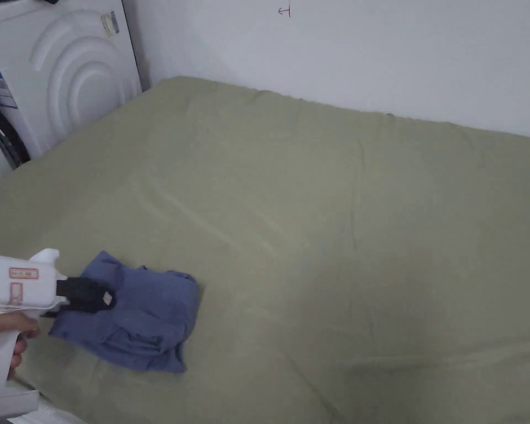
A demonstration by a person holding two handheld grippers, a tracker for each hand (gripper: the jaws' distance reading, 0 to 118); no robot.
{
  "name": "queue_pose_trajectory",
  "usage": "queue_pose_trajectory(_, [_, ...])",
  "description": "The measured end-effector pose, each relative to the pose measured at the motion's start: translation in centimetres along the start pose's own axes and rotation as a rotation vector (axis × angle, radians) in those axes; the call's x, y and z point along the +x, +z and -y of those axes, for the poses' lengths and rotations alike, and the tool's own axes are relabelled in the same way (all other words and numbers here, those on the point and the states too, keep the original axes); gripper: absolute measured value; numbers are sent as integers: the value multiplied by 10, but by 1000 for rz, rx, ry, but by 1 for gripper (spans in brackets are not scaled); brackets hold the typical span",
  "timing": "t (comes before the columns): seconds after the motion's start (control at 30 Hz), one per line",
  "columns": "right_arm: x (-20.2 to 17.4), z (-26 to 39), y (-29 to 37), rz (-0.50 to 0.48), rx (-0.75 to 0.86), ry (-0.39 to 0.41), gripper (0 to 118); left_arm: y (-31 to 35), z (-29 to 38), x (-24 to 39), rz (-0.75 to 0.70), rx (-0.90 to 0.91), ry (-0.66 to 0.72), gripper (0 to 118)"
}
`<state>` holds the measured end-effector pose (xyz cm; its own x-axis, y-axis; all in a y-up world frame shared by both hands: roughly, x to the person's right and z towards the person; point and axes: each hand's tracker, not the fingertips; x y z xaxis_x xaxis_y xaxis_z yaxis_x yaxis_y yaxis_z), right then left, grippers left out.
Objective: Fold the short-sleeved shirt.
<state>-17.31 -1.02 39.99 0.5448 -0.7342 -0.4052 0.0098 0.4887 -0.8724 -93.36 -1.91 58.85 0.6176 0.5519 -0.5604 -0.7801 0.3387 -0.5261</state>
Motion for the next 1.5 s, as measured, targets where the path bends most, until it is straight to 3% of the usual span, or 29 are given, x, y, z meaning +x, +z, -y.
queue_pose_trajectory(0.03, [1, 2, -1, 4, -10, 9, 0, -1, 3, -5, 35, -5, 76, 29])
queue_pose_trajectory(0.07, [1, 3, -1, 6, -16, 15, 0, 3, 6, -7, 25, 26, 79, 52])
queue_pose_trajectory(0.13, [-2, 6, 1, 11, -23, 24, 0, 21, 18, 4, -34, 102, 16, 117])
queue_pose_trajectory(0.17, [-4, 7, 2, 14, -26, 32, 0, 39, 20, 3, -25, 154, -11, 117])
queue_pose_trajectory(0.3, [-17, 8, 18, 4, -1, 72, 0, 100, 16, -22, -141, 273, 5, 114])
queue_pose_trajectory(0.33, [-20, 9, 22, 11, 12, 93, 0, 115, 21, -17, -187, 314, 5, 107])
queue_pose_trajectory(0.4, [-27, 9, 34, 36, 47, 136, 0, 142, 38, 10, -232, 379, -60, 81])
queue_pose_trajectory(0.47, [-37, 8, 51, 107, 102, 198, 0, 159, 63, 43, -244, 431, -145, 27])
queue_pose_trajectory(0.5, [-41, 7, 59, 133, 131, 224, 0, 161, 75, 60, -226, 425, -165, 15])
queue_pose_trajectory(0.57, [-51, 2, 79, 181, 184, 266, 0, 161, 102, 98, -257, 470, -275, 15])
queue_pose_trajectory(0.7, [-73, -11, 122, 248, 321, 348, 0, 164, 182, 215, -137, 674, -485, 15])
queue_pose_trajectory(0.9, [-126, -38, 176, 412, 517, 579, 0, 171, 250, 356, 15, 849, -664, 15])
queue_pose_trajectory(1.03, [-156, -46, 203, 456, 622, 694, 0, 179, 266, 401, 49, 957, -731, 15])
queue_pose_trajectory(1.17, [-179, -54, 225, 470, 697, 729, 0, 191, 268, 423, 150, 988, -710, 15])
queue_pose_trajectory(1.27, [-187, -64, 227, 509, 708, 773, 1, 196, 275, 440, 39, 1078, -827, 15])
queue_pose_trajectory(1.5, [-185, -52, 221, 524, 722, 764, 7, 192, 293, 441, 132, 1004, -763, 15])
